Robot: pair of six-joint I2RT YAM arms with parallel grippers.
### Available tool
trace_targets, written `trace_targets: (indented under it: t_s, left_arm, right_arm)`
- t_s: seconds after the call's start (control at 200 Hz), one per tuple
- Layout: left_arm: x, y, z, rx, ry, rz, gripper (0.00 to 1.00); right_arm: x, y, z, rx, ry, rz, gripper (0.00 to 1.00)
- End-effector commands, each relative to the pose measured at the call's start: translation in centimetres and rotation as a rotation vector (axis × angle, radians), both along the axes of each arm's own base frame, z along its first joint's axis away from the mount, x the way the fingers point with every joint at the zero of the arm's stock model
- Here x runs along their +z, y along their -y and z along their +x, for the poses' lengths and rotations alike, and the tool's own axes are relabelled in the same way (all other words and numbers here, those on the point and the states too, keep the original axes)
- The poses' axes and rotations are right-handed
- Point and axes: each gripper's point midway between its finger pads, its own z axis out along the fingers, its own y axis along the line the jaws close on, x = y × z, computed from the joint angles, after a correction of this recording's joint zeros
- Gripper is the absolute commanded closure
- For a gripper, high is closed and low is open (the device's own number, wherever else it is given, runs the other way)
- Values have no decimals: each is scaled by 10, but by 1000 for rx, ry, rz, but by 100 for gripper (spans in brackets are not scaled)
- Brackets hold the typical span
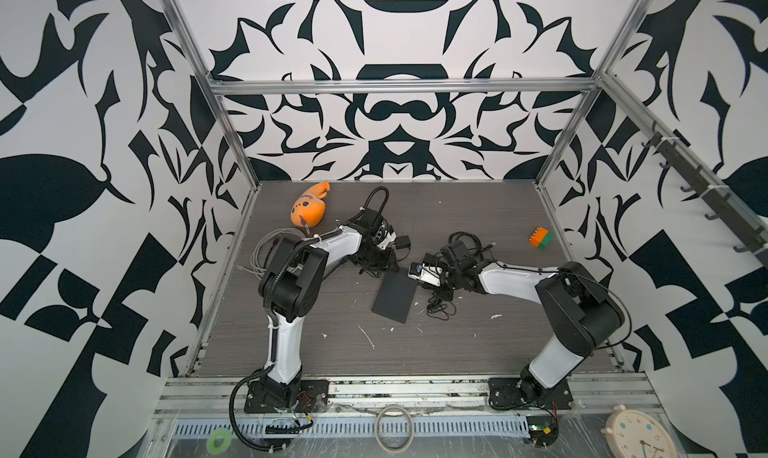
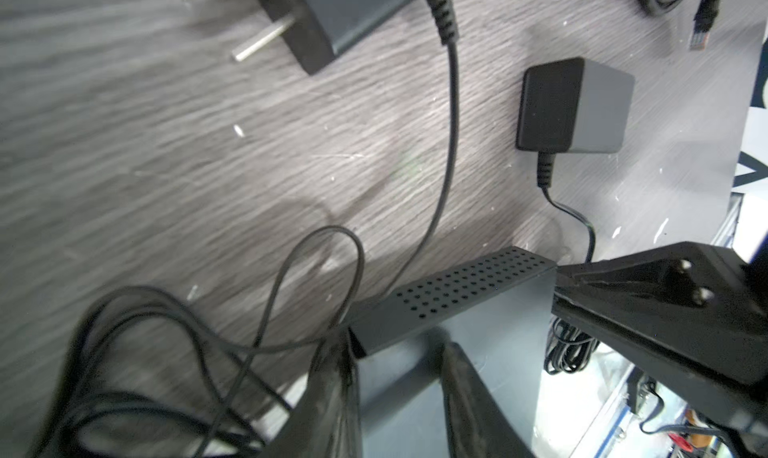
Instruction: Insert the plug into the switch port
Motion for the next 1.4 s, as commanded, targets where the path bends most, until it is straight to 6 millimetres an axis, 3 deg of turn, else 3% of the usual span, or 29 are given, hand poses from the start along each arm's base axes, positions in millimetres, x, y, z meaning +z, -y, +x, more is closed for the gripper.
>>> trace_targets:
  t_s: [0.0, 0.31, 0.855, 0.995, 1.135, 1.26, 1.36, 1.395]
  left_arm:
    - [-21, 18, -40, -55, -157, -49, 62]
    - [-27, 37, -66, -104, -238, -76, 63]
    - [-27, 70, -110, -193, -321, -120, 65]
    - [-25, 67, -114, -190, -325, -120, 65]
    - [-27, 57, -108, -149, -303, -77, 65]
    - [-22, 35, -81, -35, -230, -20, 63]
    - [-15, 18, -57, 55, -167, 14, 62]
    - [-13, 13, -50, 84, -147, 30, 61]
  right_arm:
    - [58, -48, 26, 46, 178, 231, 99]
    - [44, -57, 43, -16, 179, 277, 99]
    - [78, -89, 47, 28, 167, 471, 98]
    - [83, -92, 50, 29, 163, 487, 98]
    - [68, -82, 49, -1, 159, 426, 93]
    - [53, -59, 47, -55, 152, 340, 82]
    - [52, -43, 45, -94, 145, 314, 70]
    - [55, -39, 43, -101, 137, 331, 60]
